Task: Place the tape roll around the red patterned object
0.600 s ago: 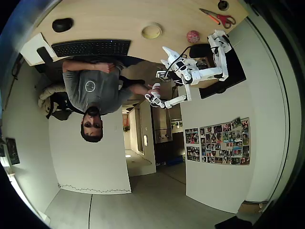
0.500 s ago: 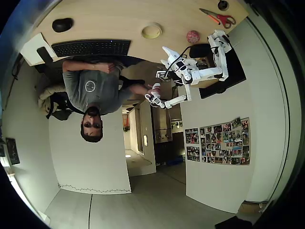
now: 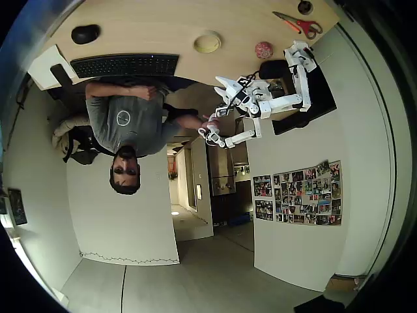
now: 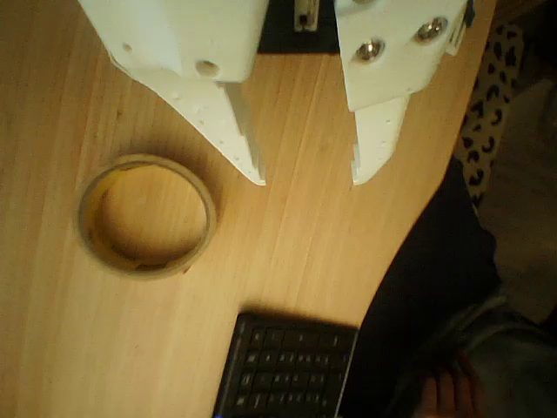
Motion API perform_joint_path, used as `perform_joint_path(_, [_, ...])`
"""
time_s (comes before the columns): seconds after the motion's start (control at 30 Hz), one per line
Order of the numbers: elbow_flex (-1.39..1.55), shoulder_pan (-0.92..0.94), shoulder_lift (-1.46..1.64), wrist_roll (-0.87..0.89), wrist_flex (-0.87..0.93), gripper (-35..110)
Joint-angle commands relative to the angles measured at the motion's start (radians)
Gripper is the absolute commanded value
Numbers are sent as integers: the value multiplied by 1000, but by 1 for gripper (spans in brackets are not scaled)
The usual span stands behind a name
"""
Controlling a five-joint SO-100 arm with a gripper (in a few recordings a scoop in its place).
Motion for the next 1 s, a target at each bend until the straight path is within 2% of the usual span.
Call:
perform_joint_path(0.0, [8, -25, 32, 6, -3, 27])
perform_joint_path(0.23, [64, -26, 51, 132, 20, 36])
perform_joint_path(0.5, [189, 8, 117, 477, 146, 54])
perform_joint_path(0.77, [213, 48, 193, 678, 342, 53])
perform_joint_path(0.97, [236, 132, 118, 709, 337, 53])
